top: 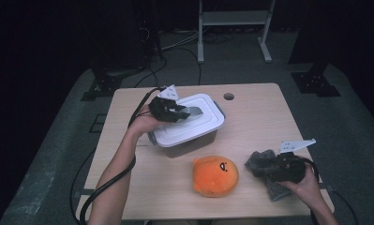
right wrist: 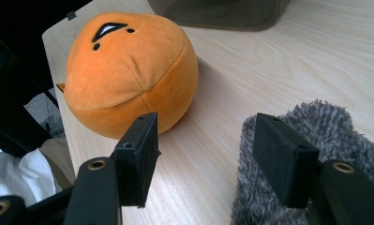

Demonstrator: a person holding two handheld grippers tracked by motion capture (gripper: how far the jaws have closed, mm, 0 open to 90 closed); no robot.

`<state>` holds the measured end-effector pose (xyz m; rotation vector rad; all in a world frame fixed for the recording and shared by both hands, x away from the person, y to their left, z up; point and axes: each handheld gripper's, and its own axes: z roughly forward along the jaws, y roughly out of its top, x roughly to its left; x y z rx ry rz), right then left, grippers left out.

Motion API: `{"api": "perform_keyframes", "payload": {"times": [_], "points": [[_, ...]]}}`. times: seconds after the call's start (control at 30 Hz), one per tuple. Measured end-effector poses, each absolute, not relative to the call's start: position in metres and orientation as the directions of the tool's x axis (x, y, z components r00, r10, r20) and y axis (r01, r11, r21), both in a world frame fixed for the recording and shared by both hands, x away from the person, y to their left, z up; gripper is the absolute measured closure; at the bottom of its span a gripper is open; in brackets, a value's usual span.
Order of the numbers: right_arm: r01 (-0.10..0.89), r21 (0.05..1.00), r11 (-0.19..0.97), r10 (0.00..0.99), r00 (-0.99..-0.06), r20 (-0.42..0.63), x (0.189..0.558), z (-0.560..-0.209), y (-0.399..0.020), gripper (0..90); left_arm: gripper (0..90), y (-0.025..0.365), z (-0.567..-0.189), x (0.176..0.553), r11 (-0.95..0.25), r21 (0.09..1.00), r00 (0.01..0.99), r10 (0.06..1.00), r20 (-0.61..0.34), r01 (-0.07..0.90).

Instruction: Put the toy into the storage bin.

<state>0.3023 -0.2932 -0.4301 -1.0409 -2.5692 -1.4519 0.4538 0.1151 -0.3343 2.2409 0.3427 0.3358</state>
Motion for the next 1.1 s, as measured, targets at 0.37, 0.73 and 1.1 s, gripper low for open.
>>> {"api": "perform_keyframes", "payload": {"times": [0.37, 0.73, 1.1], "points": [[0.551, 0.757, 0.352, 0.537, -0.781, 0.318, 0.302, -0.43, -0.292, 39.8, 66.4, 0.106, -0.334, 0.45, -0.63, 0.768, 0.939, 0.32, 0.125, 0.112], [0.549, 0.758, 0.353, 0.535, -0.783, 0.318, 0.302, -0.43, -0.292, 39.8, 66.4, 0.098, -0.335, 0.447, -0.626, 0.773, 0.947, 0.298, 0.116, 0.103], [0.546, 0.76, 0.352, 0.532, -0.785, 0.317, 0.302, -0.43, -0.293, 39.8, 50.5, 0.098, -0.331, 0.448, -0.612, 0.782, 0.939, 0.325, 0.109, 0.121]]}}
